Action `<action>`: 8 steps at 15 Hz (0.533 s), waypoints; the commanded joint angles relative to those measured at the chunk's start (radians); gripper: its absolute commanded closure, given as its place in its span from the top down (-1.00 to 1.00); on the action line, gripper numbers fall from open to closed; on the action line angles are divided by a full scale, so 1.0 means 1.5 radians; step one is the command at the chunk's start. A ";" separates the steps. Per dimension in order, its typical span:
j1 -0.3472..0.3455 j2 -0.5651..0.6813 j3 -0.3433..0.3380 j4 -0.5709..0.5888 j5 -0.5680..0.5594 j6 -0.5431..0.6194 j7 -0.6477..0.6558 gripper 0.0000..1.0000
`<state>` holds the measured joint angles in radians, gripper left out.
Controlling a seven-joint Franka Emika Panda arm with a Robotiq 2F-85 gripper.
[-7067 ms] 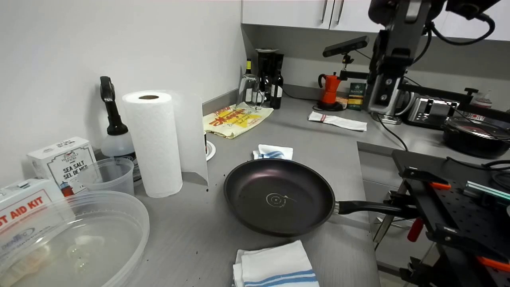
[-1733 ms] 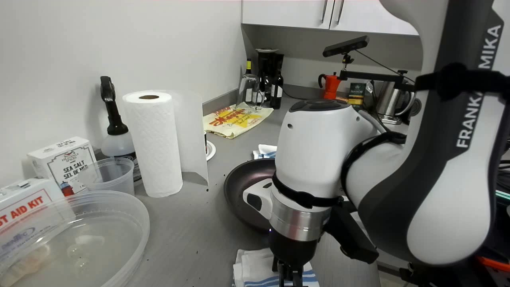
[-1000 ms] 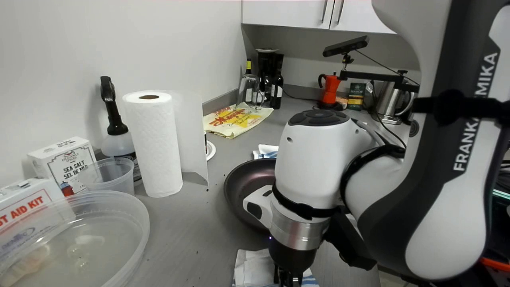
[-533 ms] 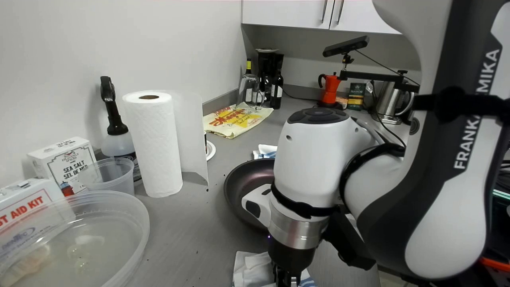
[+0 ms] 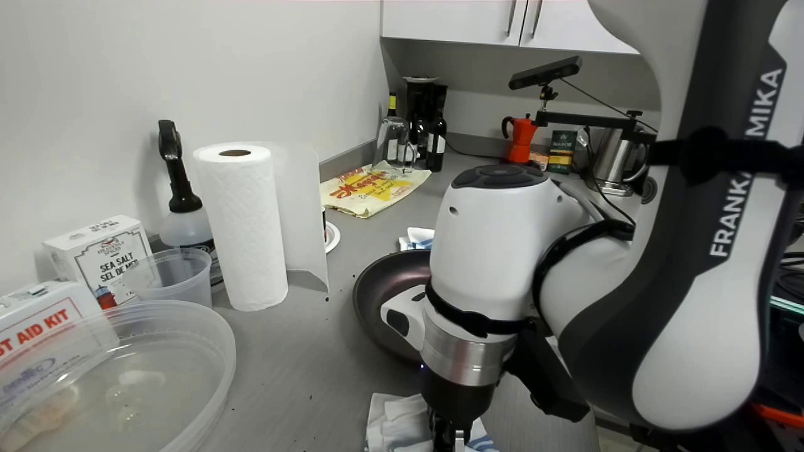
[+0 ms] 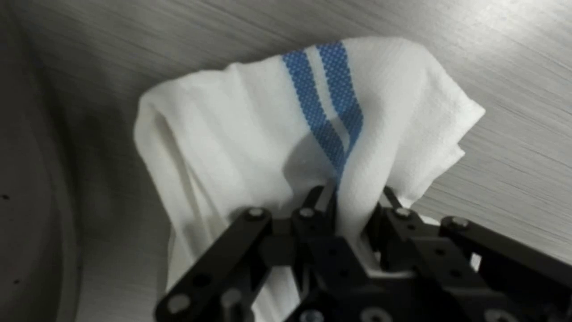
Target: Pick the cloth and wipe the pan
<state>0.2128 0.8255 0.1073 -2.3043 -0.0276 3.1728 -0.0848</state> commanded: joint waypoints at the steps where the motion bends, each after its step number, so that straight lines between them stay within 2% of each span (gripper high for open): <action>1: -0.011 -0.006 0.007 0.001 -0.004 -0.017 0.018 -0.23; 3: -0.014 -0.009 0.009 0.000 -0.004 -0.018 0.020 -0.01; 4: -0.016 -0.011 0.010 0.000 -0.004 -0.018 0.020 -0.55; 6: -0.019 -0.011 0.012 0.000 -0.004 -0.019 0.021 -0.67; 8: -0.022 -0.011 0.013 -0.001 -0.003 -0.019 0.021 -0.98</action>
<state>0.1917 0.8211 0.1153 -2.3042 -0.0275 3.1703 -0.0751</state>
